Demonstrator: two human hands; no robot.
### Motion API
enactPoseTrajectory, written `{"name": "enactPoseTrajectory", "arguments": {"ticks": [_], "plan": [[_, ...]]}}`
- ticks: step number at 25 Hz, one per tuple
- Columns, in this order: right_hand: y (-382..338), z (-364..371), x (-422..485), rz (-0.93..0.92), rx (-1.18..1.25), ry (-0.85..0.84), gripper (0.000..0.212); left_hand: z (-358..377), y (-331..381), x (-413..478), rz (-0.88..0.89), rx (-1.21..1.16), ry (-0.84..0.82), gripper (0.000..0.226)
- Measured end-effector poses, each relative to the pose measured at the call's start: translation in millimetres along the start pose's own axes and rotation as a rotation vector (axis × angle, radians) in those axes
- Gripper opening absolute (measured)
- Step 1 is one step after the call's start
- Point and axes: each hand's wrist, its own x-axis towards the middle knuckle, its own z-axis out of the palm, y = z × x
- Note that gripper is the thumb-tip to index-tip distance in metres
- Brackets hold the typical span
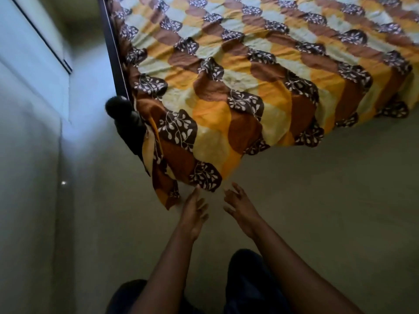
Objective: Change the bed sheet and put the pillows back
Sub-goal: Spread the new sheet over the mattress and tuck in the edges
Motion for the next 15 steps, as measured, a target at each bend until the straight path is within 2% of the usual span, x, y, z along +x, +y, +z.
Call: {"name": "enactPoseTrajectory", "arguments": {"ticks": [2, 4, 5, 7, 8, 10, 13, 15], "plan": [[24, -6, 35, -0.011, 0.094, -0.020, 0.076, -4, -13, 32, 0.019, -0.176, -0.064, 0.054], [40, -7, 74, -0.014, 0.170, -0.060, 0.079, -8, -20, 67, 0.123, -0.291, -0.133, 0.054], [44, -5, 90, -0.043, 0.197, -0.073, 0.069, -9, -22, 84, 0.195, -0.370, -0.180, 0.059], [46, -1, 116, -0.160, 0.247, -0.053, 0.037, -15, -24, 110, 0.338, -0.557, -0.345, 0.085], [45, 1, 124, -0.229, 0.264, -0.029, 0.029, -17, -23, 119, 0.388, -0.602, -0.436, 0.095], [49, 0, 132, -0.353, 0.271, -0.021, 0.032, -24, -27, 134, 0.478, -0.601, -0.536, 0.100], [71, -7, 135, -0.426, 0.087, 0.050, 0.033, -39, -40, 154, 0.633, -0.603, -0.426, 0.096], [86, -14, 135, -0.449, -0.069, 0.074, 0.034, -48, -50, 157, 0.665, -0.610, -0.301, 0.105]]}}
